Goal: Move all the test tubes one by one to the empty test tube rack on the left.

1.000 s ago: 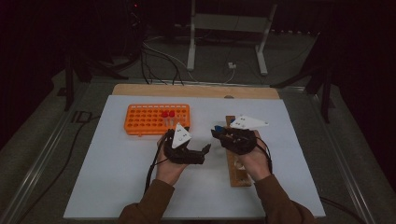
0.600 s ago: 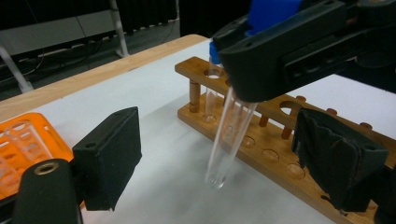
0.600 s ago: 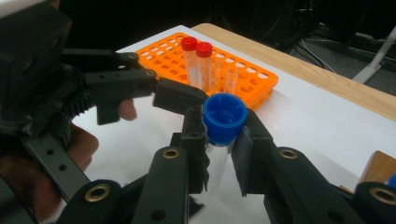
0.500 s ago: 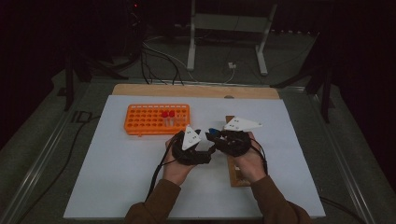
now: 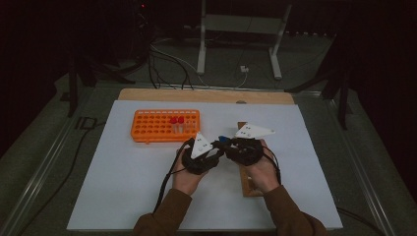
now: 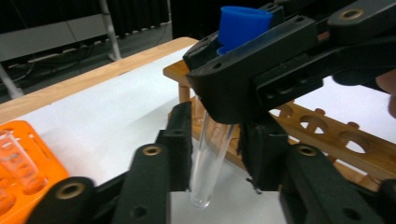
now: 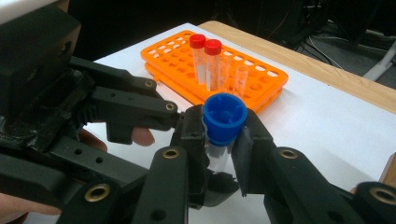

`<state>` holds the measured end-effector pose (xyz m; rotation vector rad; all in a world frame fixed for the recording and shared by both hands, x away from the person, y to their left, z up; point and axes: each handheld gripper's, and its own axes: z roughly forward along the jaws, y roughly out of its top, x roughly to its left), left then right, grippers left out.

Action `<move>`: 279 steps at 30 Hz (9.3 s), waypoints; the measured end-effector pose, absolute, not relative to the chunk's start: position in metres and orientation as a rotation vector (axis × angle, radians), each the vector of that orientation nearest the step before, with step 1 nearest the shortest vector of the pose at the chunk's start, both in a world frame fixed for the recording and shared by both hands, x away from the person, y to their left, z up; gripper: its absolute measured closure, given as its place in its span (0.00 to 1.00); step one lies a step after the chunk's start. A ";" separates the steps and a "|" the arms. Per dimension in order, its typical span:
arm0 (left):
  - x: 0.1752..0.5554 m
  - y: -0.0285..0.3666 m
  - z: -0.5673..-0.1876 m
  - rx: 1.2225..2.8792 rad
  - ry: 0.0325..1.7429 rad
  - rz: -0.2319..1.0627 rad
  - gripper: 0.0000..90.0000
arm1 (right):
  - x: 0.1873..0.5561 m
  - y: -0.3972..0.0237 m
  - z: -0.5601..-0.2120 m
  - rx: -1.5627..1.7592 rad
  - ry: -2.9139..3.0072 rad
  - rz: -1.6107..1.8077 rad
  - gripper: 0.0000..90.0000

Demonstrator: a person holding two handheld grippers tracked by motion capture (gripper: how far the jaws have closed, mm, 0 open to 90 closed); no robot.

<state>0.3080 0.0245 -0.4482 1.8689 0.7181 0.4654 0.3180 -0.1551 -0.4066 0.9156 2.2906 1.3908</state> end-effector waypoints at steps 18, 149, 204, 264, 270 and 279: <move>0.310 0.027 -0.450 1.877 0.718 0.455 0.85 | 0.318 -0.161 -0.405 0.927 2.275 1.449 0.61; 0.392 0.159 -0.490 1.835 1.283 0.669 0.57 | 0.294 -0.213 -0.434 1.045 2.137 1.399 0.00; 0.316 0.159 -0.457 1.685 1.081 0.549 0.01 | 0.350 -0.217 -0.426 1.093 2.105 1.263 0.11; 0.313 0.142 -0.457 1.697 1.050 0.533 0.01 | 0.373 -0.222 -0.415 1.156 1.993 1.229 0.86; 0.314 0.132 -0.453 1.710 1.017 0.528 0.01 | 0.367 -0.220 -0.400 1.116 1.984 1.253 0.86; 0.316 0.112 -0.446 1.728 0.970 0.540 0.01 | 0.360 -0.209 -0.396 1.075 2.035 1.287 0.86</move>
